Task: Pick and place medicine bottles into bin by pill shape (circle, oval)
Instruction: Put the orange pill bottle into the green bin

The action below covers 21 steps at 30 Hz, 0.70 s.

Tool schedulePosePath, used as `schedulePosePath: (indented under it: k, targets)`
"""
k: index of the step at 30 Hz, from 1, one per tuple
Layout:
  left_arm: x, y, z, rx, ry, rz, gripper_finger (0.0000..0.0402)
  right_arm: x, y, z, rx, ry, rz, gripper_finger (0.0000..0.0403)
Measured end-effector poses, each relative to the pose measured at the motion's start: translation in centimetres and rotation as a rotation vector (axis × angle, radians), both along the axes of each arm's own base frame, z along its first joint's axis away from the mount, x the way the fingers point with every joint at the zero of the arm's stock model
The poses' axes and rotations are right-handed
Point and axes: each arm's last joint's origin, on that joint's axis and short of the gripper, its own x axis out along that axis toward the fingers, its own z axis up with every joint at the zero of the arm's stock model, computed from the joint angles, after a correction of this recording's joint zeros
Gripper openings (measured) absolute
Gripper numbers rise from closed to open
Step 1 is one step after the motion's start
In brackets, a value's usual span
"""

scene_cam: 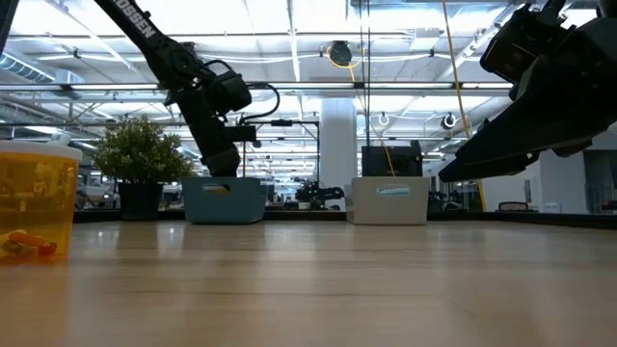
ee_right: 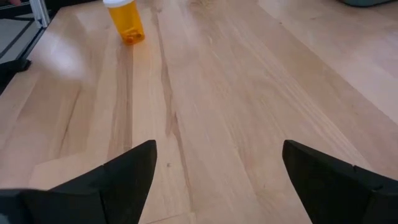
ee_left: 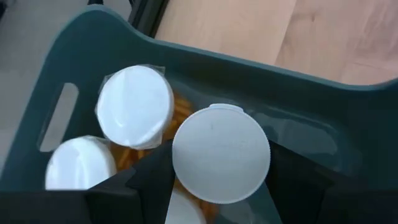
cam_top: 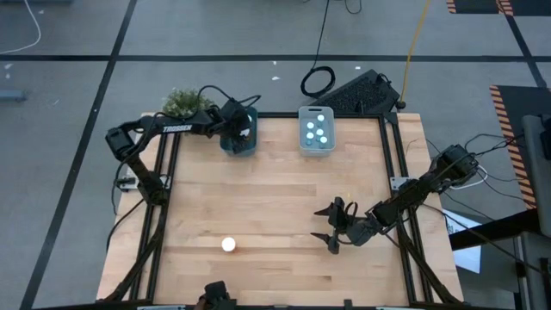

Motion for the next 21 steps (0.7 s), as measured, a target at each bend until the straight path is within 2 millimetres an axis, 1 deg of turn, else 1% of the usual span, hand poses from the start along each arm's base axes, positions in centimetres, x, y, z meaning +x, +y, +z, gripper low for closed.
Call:
schedulePosePath:
  k: [8, 17, 21]
  targets:
    - [0.08, 0.06, 0.02, 0.006, -0.007, 0.001, 0.0233, 0.00, 0.00, 0.00, 0.001, 0.000, 0.000, 0.0341]
    - [0.21, -0.10, -0.01, 0.002, -0.008, -0.006, 0.0299, -0.01, 0.02, 0.00, 0.004, 0.000, 0.000, 0.0341]
    - [0.24, -0.50, 0.29, 0.000, -0.006, -0.016, 0.0319, -0.01, 0.02, 0.00, 0.004, 0.000, 0.000, 0.0341]
